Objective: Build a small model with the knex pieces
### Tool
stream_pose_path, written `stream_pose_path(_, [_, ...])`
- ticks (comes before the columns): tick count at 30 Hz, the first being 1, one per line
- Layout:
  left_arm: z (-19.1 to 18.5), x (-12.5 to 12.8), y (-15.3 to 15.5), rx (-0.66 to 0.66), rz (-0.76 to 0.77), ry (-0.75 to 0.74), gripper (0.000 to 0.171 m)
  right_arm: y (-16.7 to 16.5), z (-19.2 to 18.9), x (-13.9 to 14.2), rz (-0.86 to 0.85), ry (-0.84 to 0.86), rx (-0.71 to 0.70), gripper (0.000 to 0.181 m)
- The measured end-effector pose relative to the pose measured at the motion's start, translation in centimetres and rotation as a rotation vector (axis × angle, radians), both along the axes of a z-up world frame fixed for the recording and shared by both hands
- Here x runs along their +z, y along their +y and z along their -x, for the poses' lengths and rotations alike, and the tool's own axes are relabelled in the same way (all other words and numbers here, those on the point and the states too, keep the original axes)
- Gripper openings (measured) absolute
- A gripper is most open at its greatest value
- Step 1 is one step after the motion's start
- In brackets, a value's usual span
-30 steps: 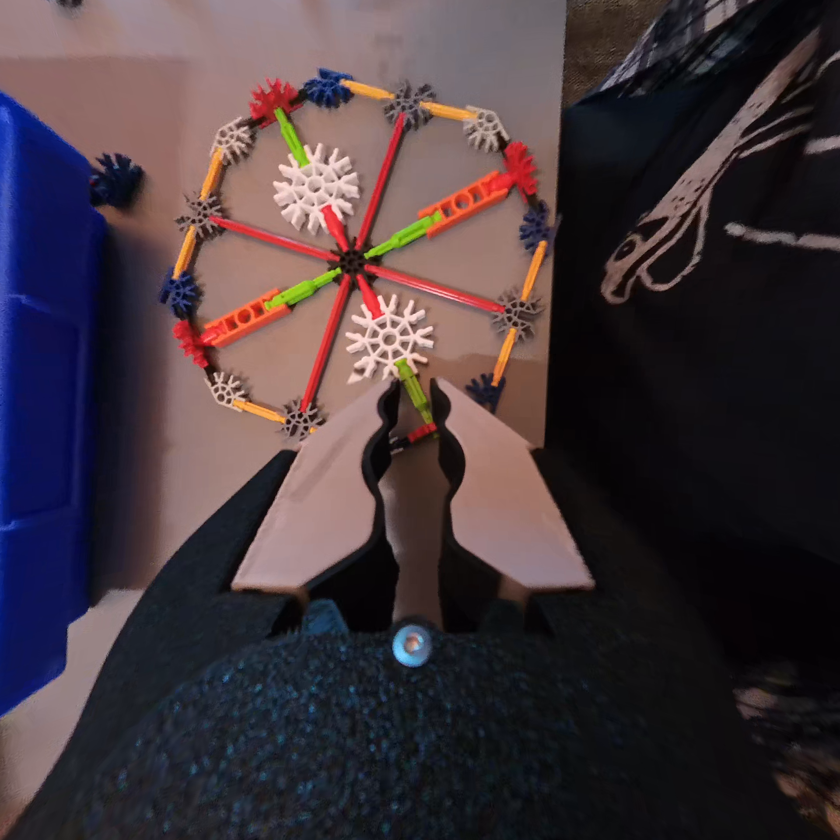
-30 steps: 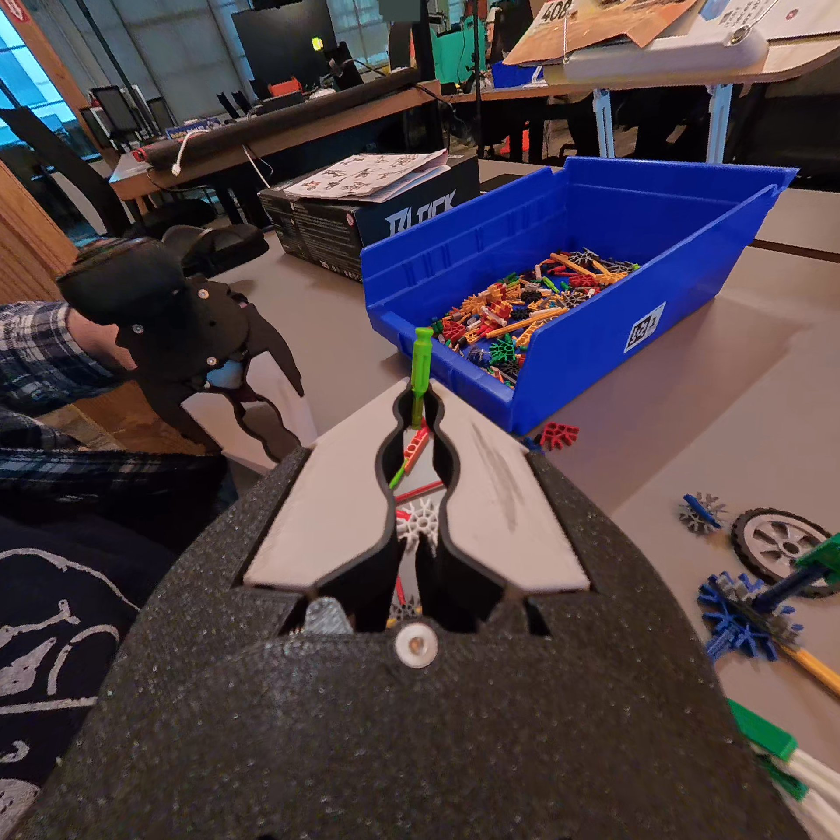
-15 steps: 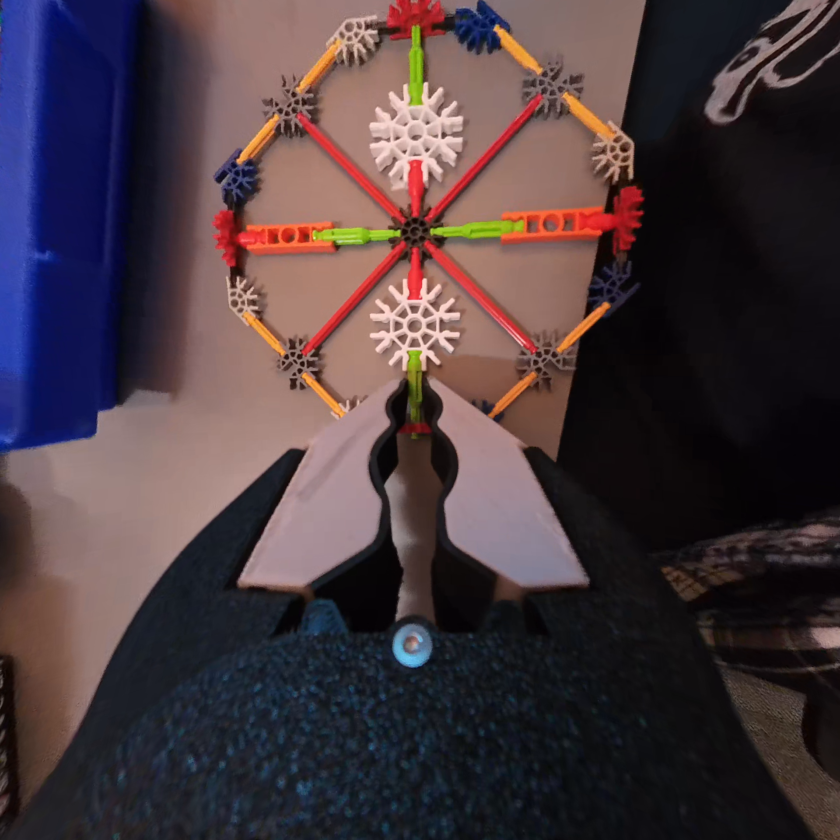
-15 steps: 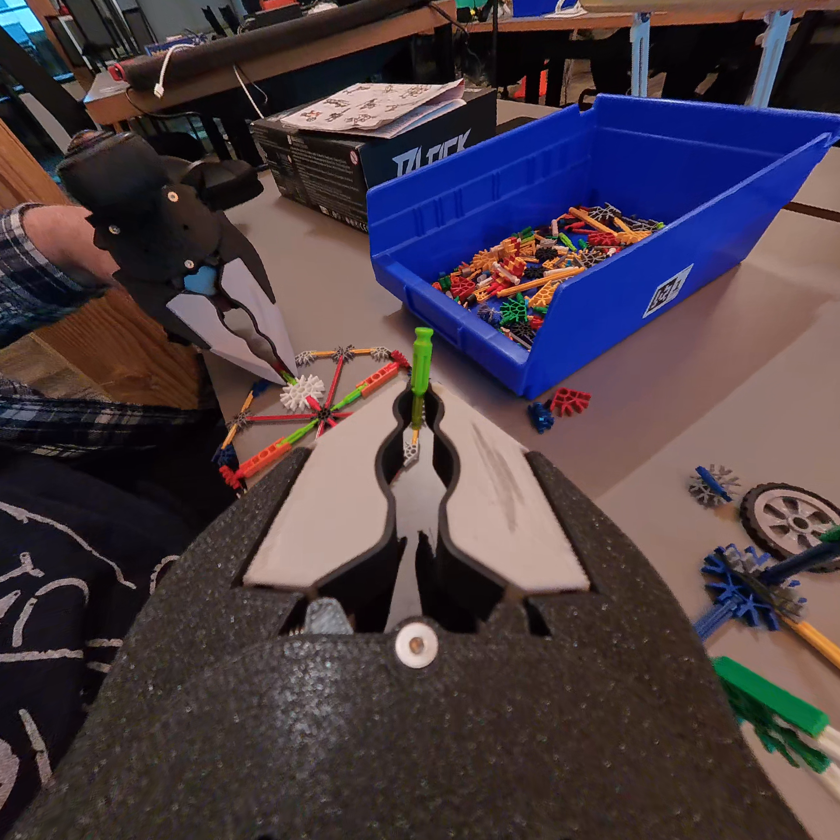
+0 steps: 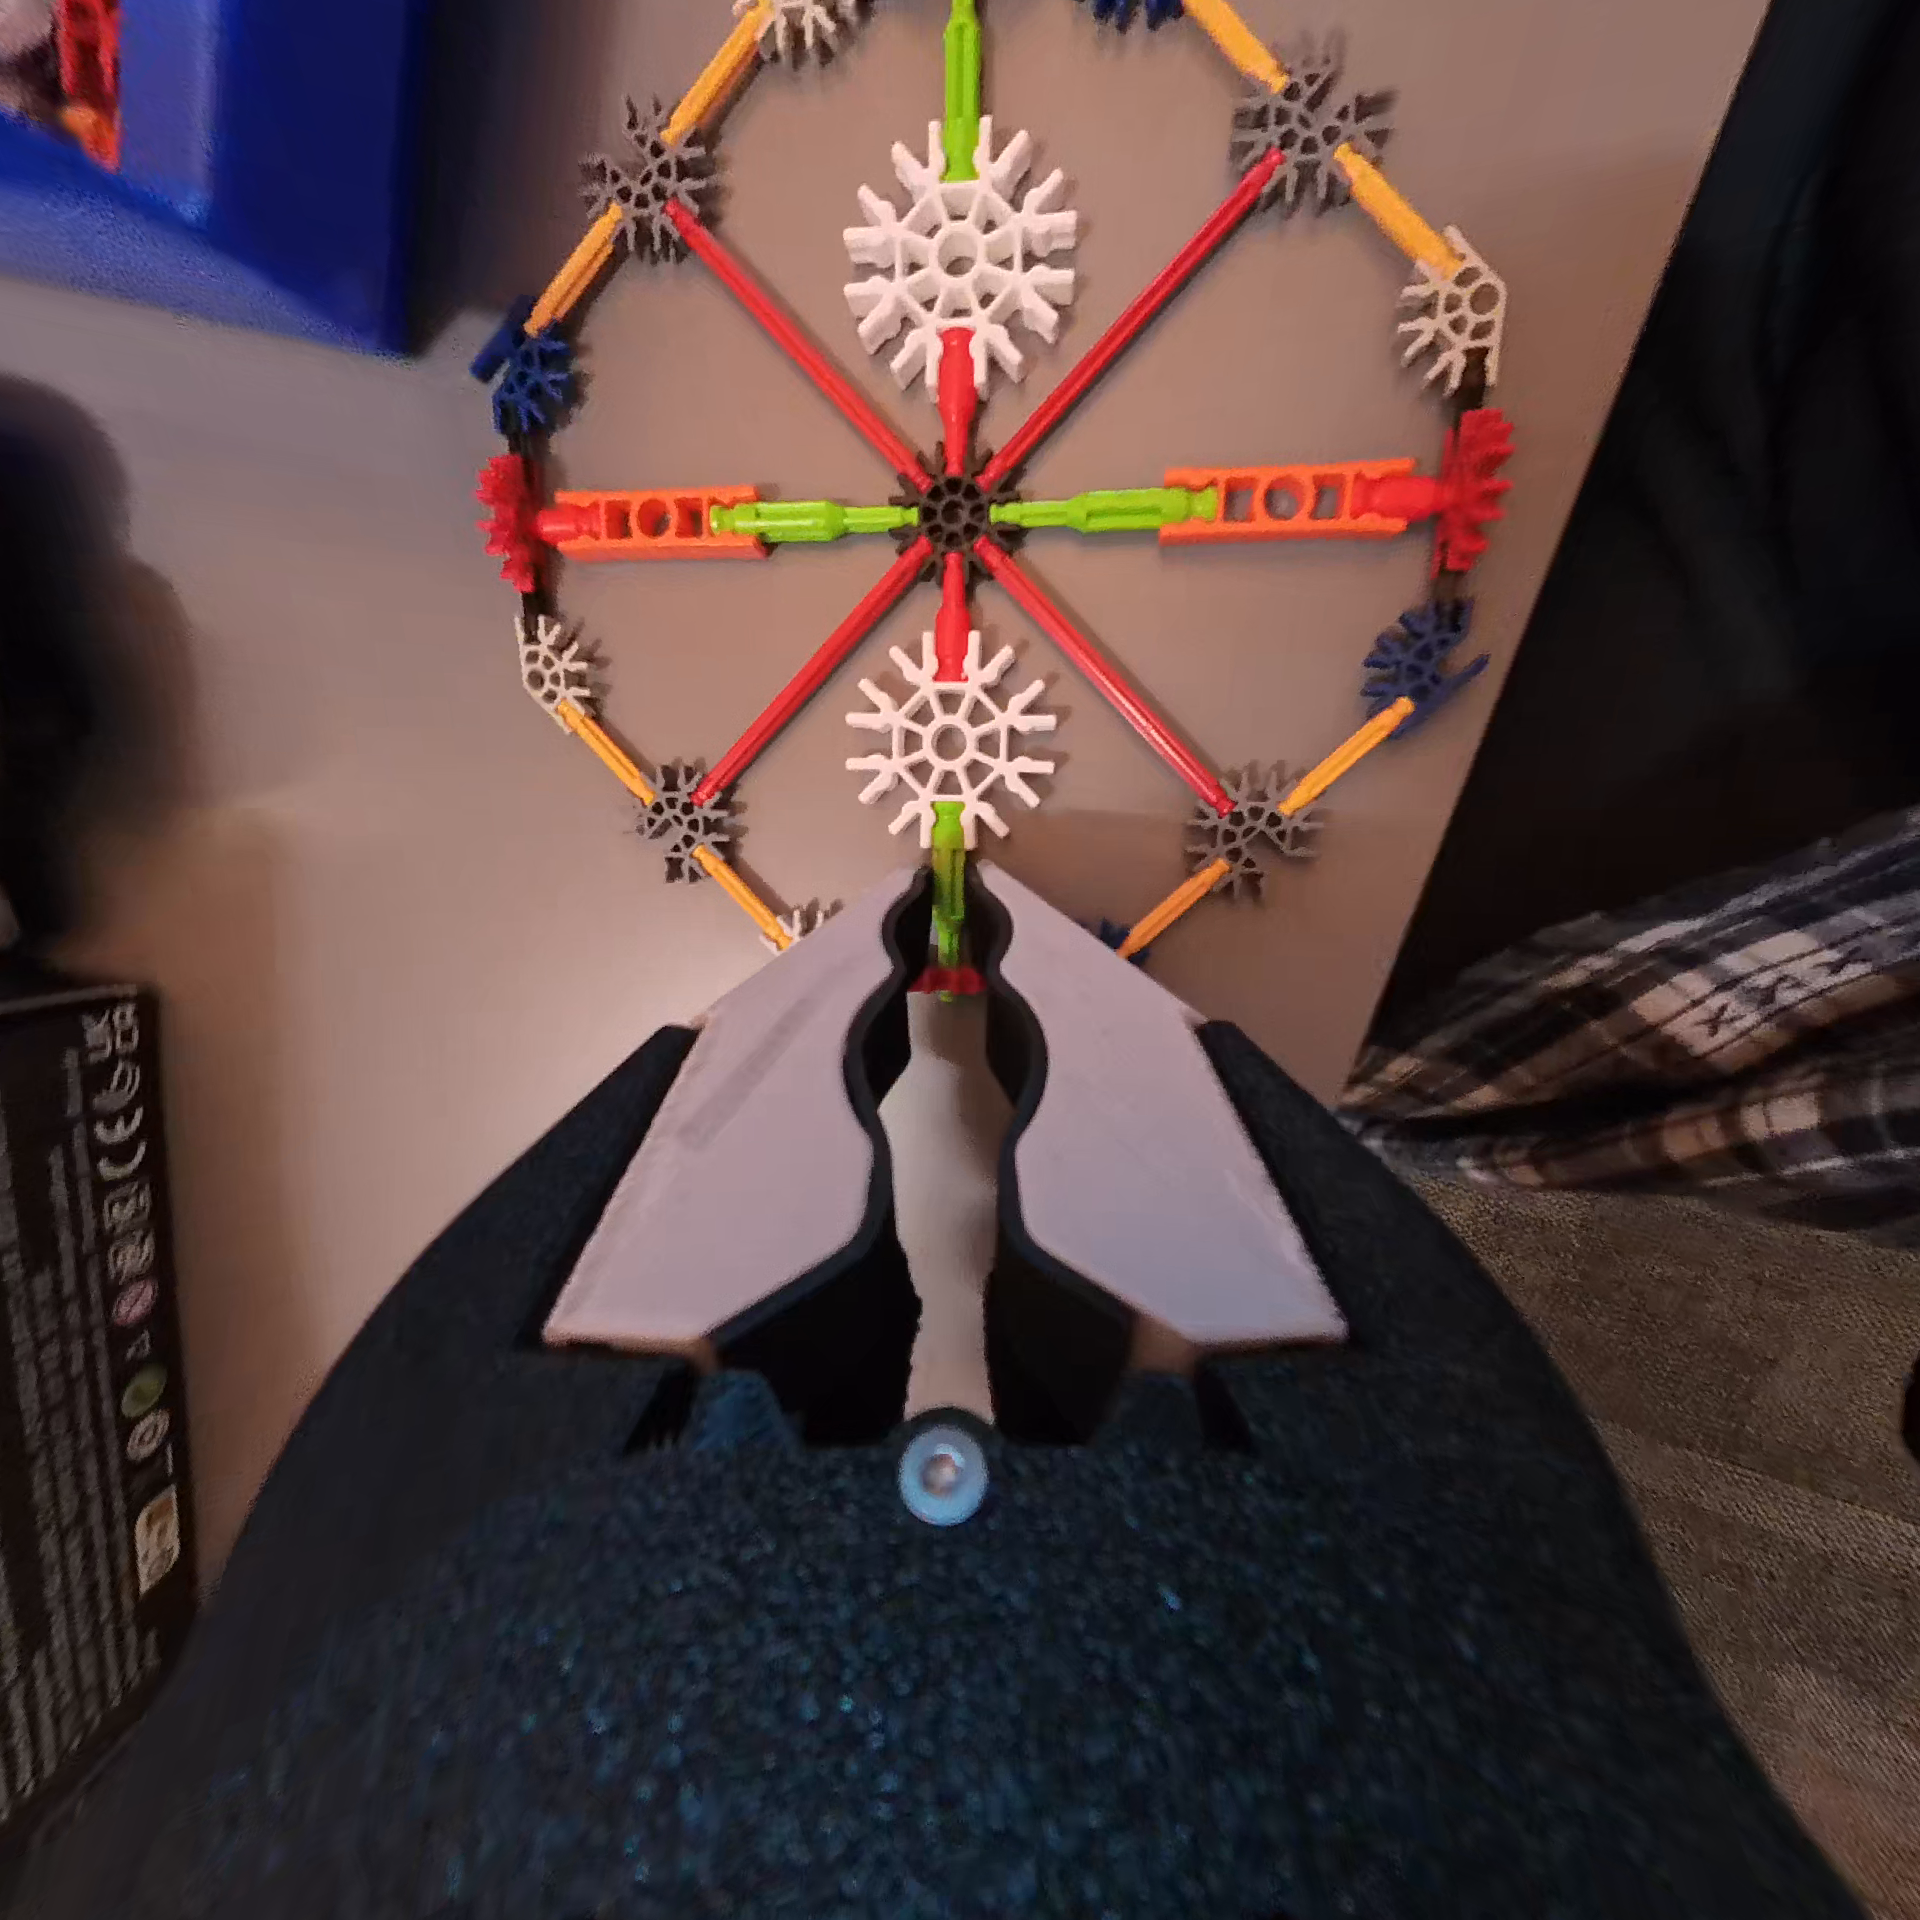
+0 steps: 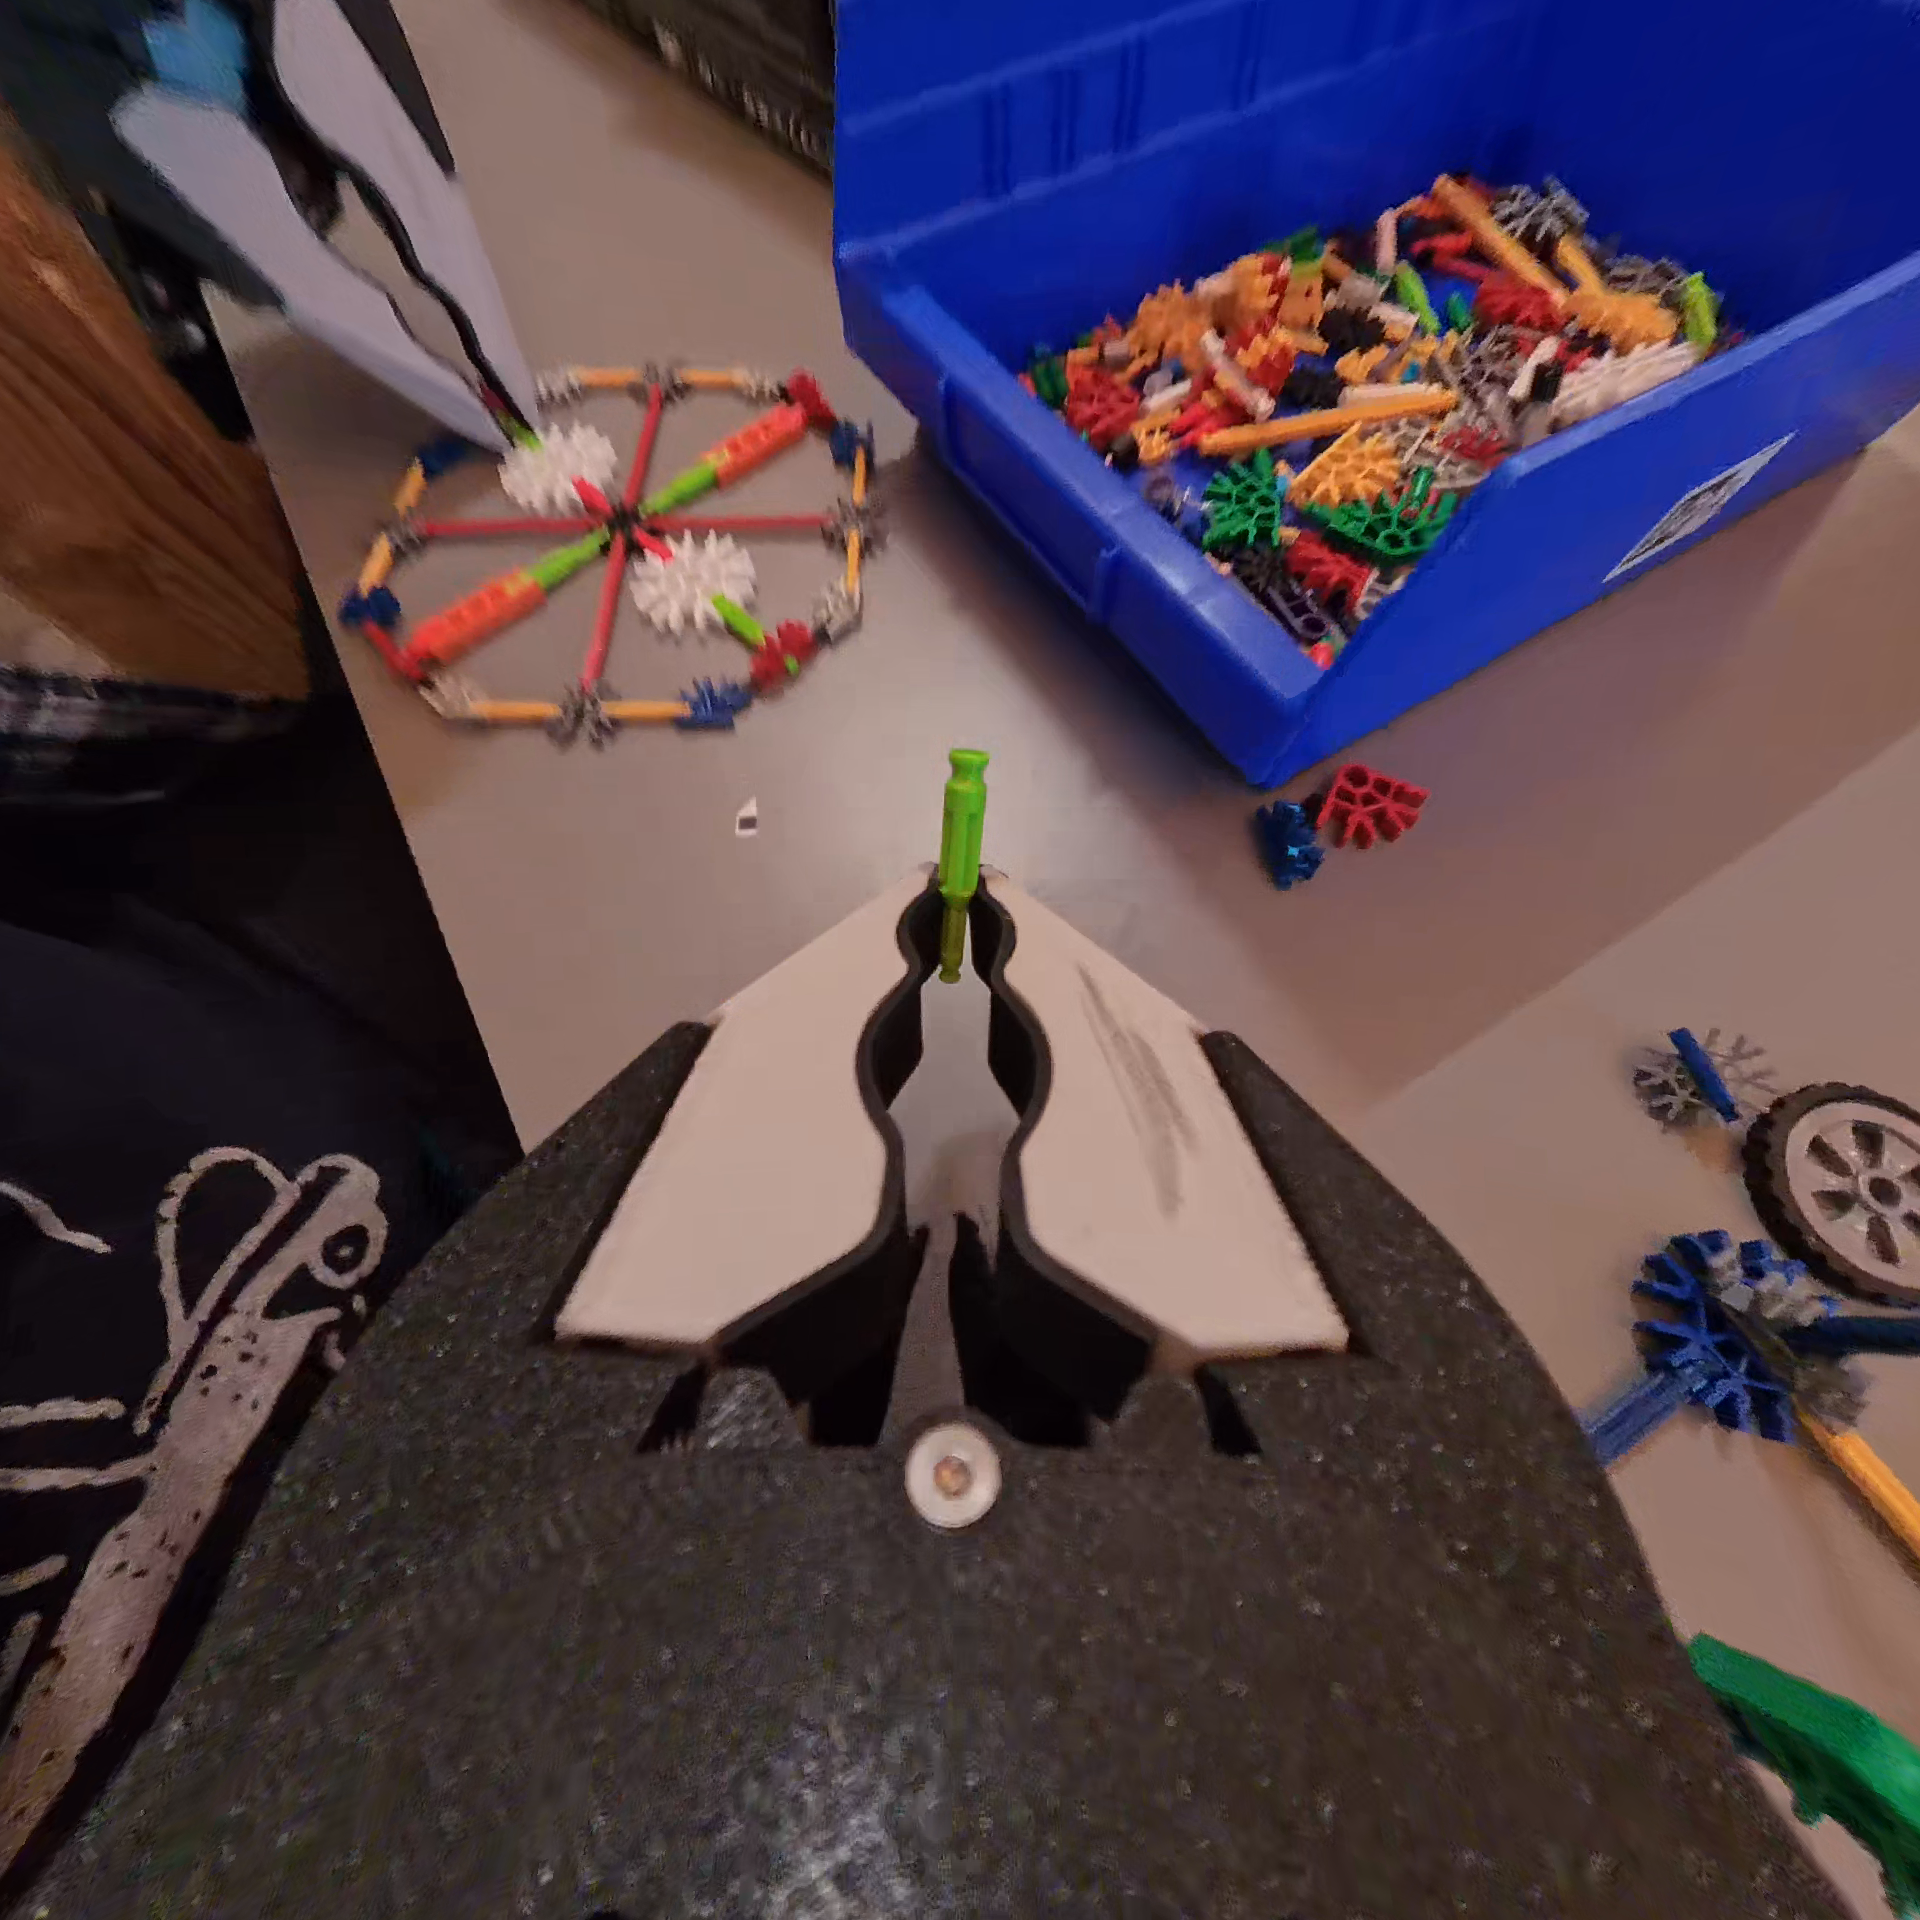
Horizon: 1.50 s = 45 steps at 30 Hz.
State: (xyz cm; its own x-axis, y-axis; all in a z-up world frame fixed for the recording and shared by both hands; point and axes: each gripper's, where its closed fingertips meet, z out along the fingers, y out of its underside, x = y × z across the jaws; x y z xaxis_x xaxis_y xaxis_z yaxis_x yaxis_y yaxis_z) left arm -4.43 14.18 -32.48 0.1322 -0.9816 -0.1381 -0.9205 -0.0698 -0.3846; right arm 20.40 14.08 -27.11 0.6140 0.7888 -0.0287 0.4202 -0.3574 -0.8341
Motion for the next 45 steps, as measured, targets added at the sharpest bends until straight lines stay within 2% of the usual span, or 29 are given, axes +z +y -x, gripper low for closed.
stream_pose_path(5, [2.5, 0.0, 1.0, 0.045, 0.014, 0.005, 0.005, -0.3, 1.0, -2.4, 0.049, -0.154, 0.070, 0.003])
stream_pose_path(9, [4.0, 0.1, 2.0, 0.093, 0.012, 0.006, 0.009, 0.3, 1.3, -3.8, 0.017, -0.336, 0.121, 0.003])
stream_pose_path(12, [4.7, 0.8, 2.4, 0.122, 0.004, -0.014, 0.012, 0.6, 1.8, -4.6, 0.026, -0.412, 0.160, 0.003])
stream_pose_path(21, [4.7, 2.2, 2.6, 0.108, -0.032, -0.017, 0.019, 0.8, 2.5, -5.2, 0.167, -0.381, 0.197, 0.008])
stream_pose_path(29, [1.0, 6.1, 3.6, 0.019, -0.109, -0.073, 0.019, 0.5, 2.4, -5.2, 0.187, -0.343, 0.175, 0.012])
stream_pose_path(32, [-1.1, 8.0, 4.8, -0.020, -0.159, -0.097, 0.019, 0.6, 2.4, -5.2, 0.179, -0.345, 0.164, 0.004])
stream_pose_path(39, [-6.6, 12.5, 9.9, -0.116, -0.285, -0.089, 0.019, 1.5, 2.6, -4.9, 0.179, -0.262, 0.066, 0.002])
stream_pose_path(43, [-9.6, 13.3, 14.0, -0.157, -0.326, -0.033, 0.019, 1.9, 3.1, -5.2, 0.179, -0.213, 0.016, 0.003])
stream_pose_path(45, [-11.0, 13.1, 15.9, -0.179, -0.310, -0.003, 0.019, 1.9, 3.2, -5.1, 0.171, -0.198, 0.015, 0.009])
